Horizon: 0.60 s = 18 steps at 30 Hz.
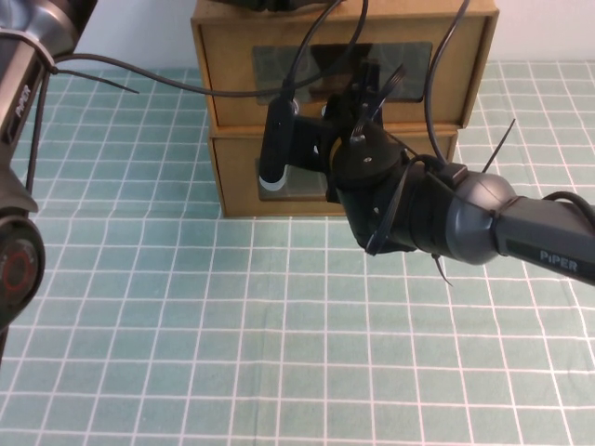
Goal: Open the shoe box
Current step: 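Pull the top drawer of the cardboard box fully open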
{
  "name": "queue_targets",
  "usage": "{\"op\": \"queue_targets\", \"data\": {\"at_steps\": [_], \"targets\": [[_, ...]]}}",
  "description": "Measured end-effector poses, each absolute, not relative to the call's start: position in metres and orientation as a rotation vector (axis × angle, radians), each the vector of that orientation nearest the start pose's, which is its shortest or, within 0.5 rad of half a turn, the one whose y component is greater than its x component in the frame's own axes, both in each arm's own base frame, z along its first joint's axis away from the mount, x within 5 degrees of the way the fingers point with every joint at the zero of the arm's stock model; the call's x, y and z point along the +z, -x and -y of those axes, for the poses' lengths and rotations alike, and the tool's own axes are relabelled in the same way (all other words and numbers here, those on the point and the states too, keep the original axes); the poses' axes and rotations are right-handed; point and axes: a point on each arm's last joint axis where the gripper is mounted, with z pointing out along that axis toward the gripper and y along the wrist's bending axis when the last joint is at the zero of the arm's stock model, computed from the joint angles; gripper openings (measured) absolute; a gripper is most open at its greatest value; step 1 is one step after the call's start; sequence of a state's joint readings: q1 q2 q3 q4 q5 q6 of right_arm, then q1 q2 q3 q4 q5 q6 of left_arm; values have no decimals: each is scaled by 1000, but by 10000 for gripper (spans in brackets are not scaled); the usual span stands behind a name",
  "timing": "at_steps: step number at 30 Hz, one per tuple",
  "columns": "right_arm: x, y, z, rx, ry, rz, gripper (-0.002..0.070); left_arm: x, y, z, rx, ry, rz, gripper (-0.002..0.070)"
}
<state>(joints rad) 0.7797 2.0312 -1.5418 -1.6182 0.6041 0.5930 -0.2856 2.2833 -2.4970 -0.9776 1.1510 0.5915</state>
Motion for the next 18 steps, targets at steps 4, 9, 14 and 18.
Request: {"op": "queue_targets", "data": {"at_steps": [4,9,14,18], "targets": [[252,-367,-295,-766,1253,-1492,127,372,-457,206,-1063,-840,-1948,-5],[250,-361,-295,-796,1247,-1500,124,367,-459,207,-1071,-833,-1961,-5],[250,-355,-299,-807,1247,-1498,112,365,-460,206,-1054,-827,-1979,-6],[250,-352,-301,-805,1241,-1508,112,364,-461,206,-1038,-810,-2008,-6]]}}
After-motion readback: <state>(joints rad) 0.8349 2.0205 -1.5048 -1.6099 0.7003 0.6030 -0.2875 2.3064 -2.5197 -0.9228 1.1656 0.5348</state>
